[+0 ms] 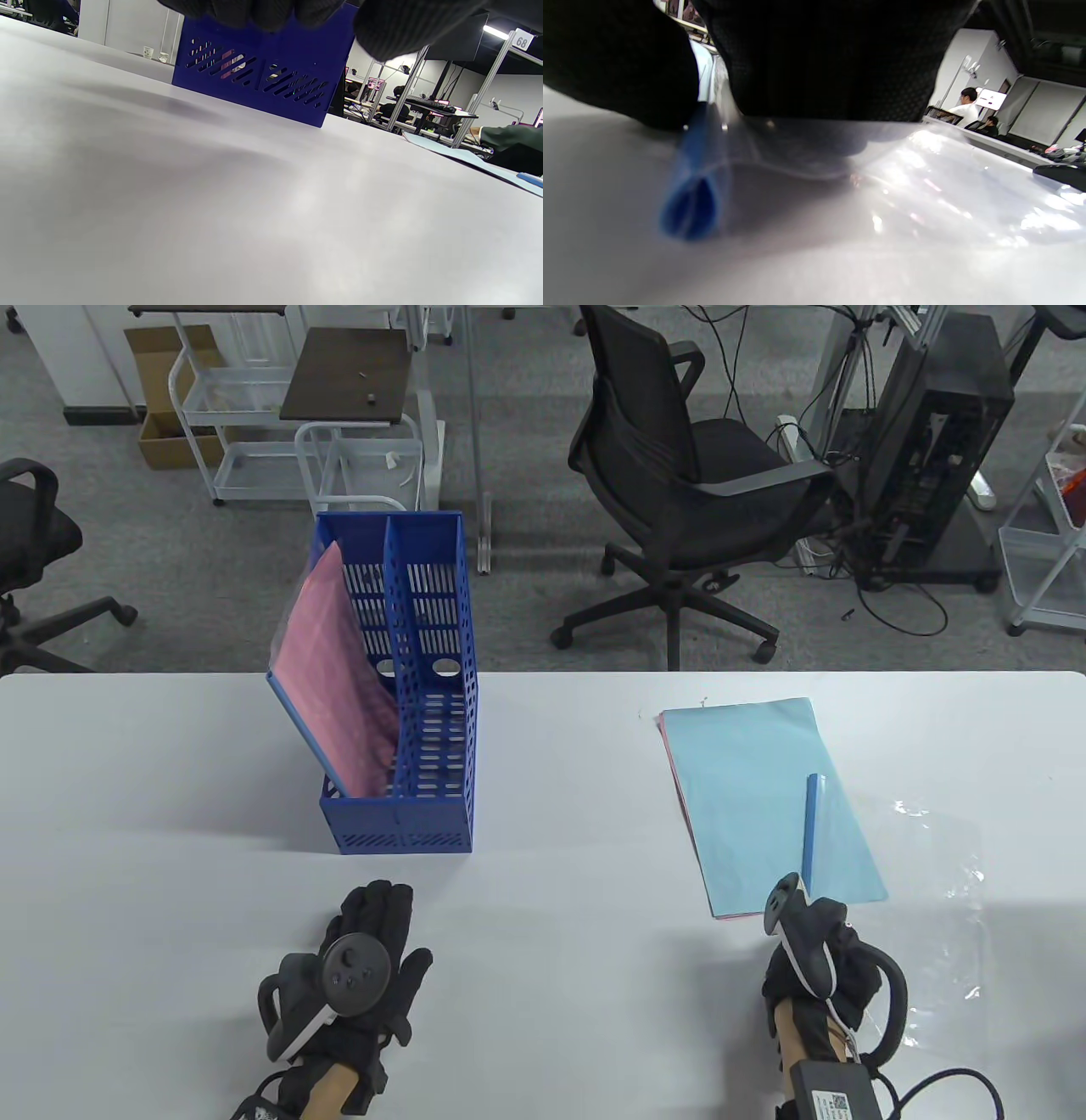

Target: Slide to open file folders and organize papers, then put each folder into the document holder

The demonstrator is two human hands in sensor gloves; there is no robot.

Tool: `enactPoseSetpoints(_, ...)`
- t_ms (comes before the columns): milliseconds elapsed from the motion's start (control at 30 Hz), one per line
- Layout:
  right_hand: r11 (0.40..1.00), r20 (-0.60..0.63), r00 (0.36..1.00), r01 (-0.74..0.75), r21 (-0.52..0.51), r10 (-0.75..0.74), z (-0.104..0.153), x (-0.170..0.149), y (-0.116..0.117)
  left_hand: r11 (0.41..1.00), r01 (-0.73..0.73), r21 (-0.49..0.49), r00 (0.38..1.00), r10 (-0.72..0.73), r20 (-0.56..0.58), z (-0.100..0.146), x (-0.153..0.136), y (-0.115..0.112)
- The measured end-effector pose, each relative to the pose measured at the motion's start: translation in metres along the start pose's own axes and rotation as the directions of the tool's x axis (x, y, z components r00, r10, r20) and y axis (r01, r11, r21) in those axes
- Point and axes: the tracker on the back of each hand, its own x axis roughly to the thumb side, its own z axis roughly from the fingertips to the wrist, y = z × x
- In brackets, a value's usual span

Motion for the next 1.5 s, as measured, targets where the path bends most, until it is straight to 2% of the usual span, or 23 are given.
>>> enactPoseSetpoints(267, 0.995, -0.052, 0.998, -0.044, -0.095, 0.039, -0.006, -0.004, 0.000, 0.999, -0.036, -0.035, 0.999, 0.035, -0.020, -0.003, -0.005, -0.005)
enactPoseSetpoints(300, 0.995, -0.068, 0.998, -0.017, -0.095, 0.010, -0.007, -0.008, -0.001, 0.999, -0.039, -0.034, 0.999, 0.038, -0.021, -0.003, -0.005, -0.005)
enactPoseSetpoints(367, 0.985, -0.116, 0.978, 0.171, -0.008, -0.170, -0.013, -0.025, -0.002, 0.998, -0.041, -0.037, 0.999, 0.040, -0.019, -0.003, -0.005, -0.005)
enactPoseSetpoints(400, 0.954, -0.150, 0.945, 0.299, 0.032, -0.291, -0.016, -0.039, 0.000, 0.998, -0.043, -0.035, 0.999, 0.042, -0.021, -0.003, -0.005, -0.004)
enactPoseSetpoints(433, 0.929, -0.179, 0.918, 0.367, 0.047, -0.354, -0.016, -0.046, 0.001, 0.998, -0.045, -0.033, 0.999, 0.045, -0.023, -0.003, -0.005, -0.004)
enactPoseSetpoints(533, 0.919, -0.225, 0.896, 0.394, 0.007, -0.383, -0.015, -0.069, -0.003, 0.998, -0.061, -0.028, 0.998, 0.060, -0.024, -0.003, -0.006, -0.002)
enactPoseSetpoints(600, 0.876, -0.229, 0.849, 0.480, -0.045, -0.476, -0.010, -0.081, -0.012, 0.997, -0.070, -0.026, 0.997, 0.069, -0.022, -0.002, -0.006, -0.001)
enactPoseSetpoints(733, 0.817, -0.170, 0.801, 0.547, -0.180, -0.574, 0.005, -0.091, -0.036, 0.996, -0.083, -0.016, 0.996, 0.083, -0.012, -0.002, -0.006, 0.000)
enactPoseSetpoints(833, 0.736, -0.056, 0.759, 0.608, -0.298, -0.649, 0.027, -0.095, -0.064, 0.994, -0.107, -0.005, 0.994, 0.107, -0.002, 0.000, -0.005, 0.003)
enactPoseSetpoints(933, 0.643, 0.090, 0.698, 0.696, -0.318, -0.711, 0.046, -0.097, -0.088, 0.991, -0.133, 0.009, 0.991, 0.133, 0.012, 0.001, -0.005, 0.006)
enactPoseSetpoints(1033, 0.586, 0.212, 0.636, 0.769, -0.254, -0.742, 0.060, -0.096, -0.104, 0.987, -0.160, 0.016, 0.987, 0.160, 0.030, 0.002, -0.004, 0.008)
enactPoseSetpoints(1200, 0.554, 0.374, 0.489, 0.828, 0.087, -0.788, 0.067, -0.070, -0.109, 0.980, -0.193, 0.038, 0.978, 0.190, 0.081, 0.005, 0.000, 0.012)
enactPoseSetpoints(1333, 0.591, 0.474, 0.404, 0.721, 0.362, -0.783, 0.076, -0.026, -0.102, 0.974, -0.218, 0.058, 0.965, 0.206, 0.161, 0.009, 0.008, 0.016)
enactPoseSetpoints(1433, 0.582, 0.503, 0.322, 0.611, 0.537, -0.802, 0.087, 0.006, -0.095, 0.967, -0.220, 0.132, 0.938, 0.173, 0.299, 0.015, 0.018, 0.020)
enactPoseSetpoints(1467, 0.570, 0.506, 0.283, 0.549, 0.611, -0.815, 0.093, 0.018, -0.091, 0.953, -0.237, 0.189, 0.912, 0.150, 0.382, 0.019, 0.023, 0.022)
enactPoseSetpoints(1500, 0.565, 0.506, 0.266, 0.506, 0.652, -0.821, 0.096, 0.024, -0.089, 0.948, -0.246, 0.202, 0.896, 0.142, 0.422, 0.021, 0.027, 0.024)
